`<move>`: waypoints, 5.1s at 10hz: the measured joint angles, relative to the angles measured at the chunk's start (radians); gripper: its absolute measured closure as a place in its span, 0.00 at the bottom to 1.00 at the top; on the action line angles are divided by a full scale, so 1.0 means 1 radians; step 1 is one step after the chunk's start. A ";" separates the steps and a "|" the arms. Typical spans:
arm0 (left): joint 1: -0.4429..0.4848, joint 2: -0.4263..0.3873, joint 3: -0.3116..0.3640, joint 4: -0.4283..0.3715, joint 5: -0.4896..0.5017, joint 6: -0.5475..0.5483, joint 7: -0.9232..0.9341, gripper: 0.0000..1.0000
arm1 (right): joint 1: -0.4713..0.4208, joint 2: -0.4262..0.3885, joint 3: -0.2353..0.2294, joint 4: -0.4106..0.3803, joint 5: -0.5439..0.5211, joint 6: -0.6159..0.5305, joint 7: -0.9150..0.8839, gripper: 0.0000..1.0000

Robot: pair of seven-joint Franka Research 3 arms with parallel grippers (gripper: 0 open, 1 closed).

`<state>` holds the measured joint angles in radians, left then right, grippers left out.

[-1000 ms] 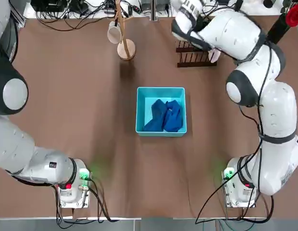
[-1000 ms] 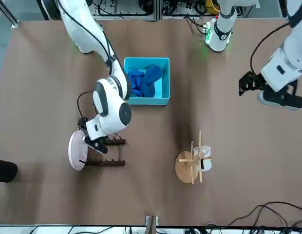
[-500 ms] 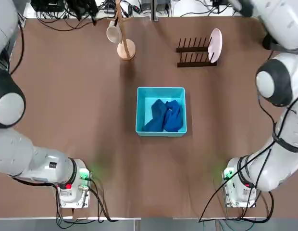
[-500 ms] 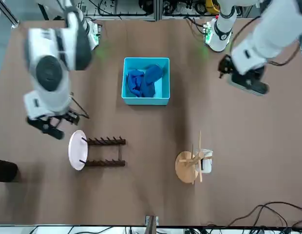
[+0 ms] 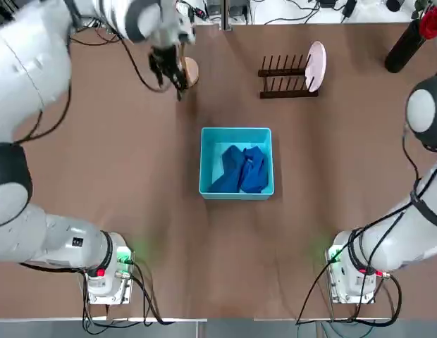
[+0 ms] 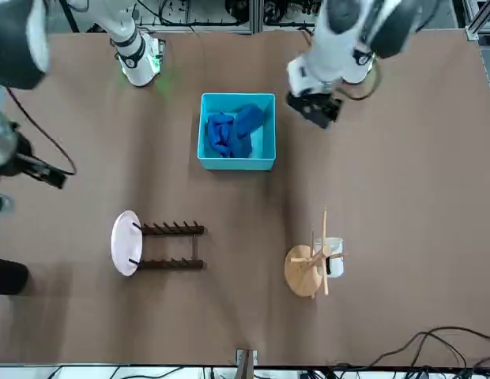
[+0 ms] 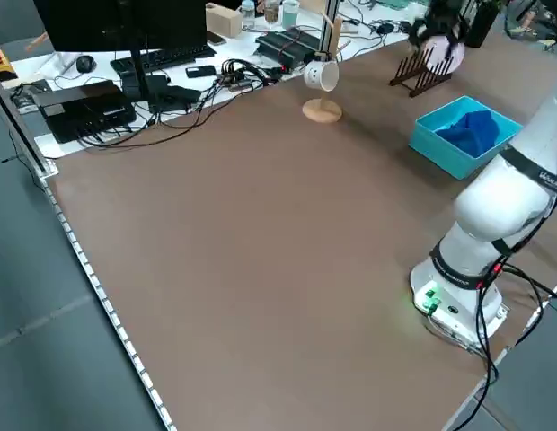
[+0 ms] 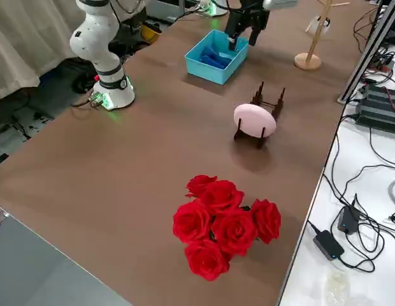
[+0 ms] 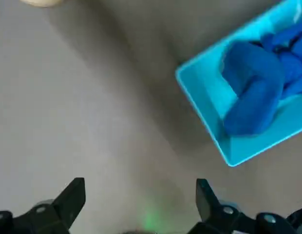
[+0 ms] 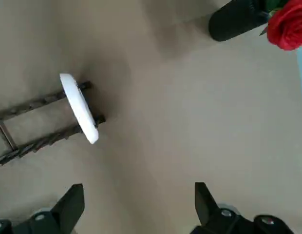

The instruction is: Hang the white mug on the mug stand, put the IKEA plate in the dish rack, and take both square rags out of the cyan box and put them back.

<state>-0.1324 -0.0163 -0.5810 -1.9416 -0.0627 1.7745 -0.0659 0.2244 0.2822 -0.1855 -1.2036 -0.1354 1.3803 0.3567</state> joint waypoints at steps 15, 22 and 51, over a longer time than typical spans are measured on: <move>-0.377 0.608 0.083 0.015 0.325 0.581 -0.449 0.42 | -0.327 -0.272 0.190 -0.275 0.083 0.106 -0.318 0.00; -0.378 0.586 0.082 0.072 0.326 0.486 -0.449 0.97 | -0.319 -0.275 0.190 -0.308 0.157 0.097 -0.321 0.00; -0.347 0.344 0.099 0.145 0.277 0.224 -0.407 0.64 | -0.155 -0.274 0.194 -0.319 0.170 -0.006 -0.326 0.00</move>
<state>-0.4795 0.3274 -0.4822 -1.7965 0.2140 1.9985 -0.4724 0.0693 0.0078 0.0087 -1.5226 0.0349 1.3740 0.0311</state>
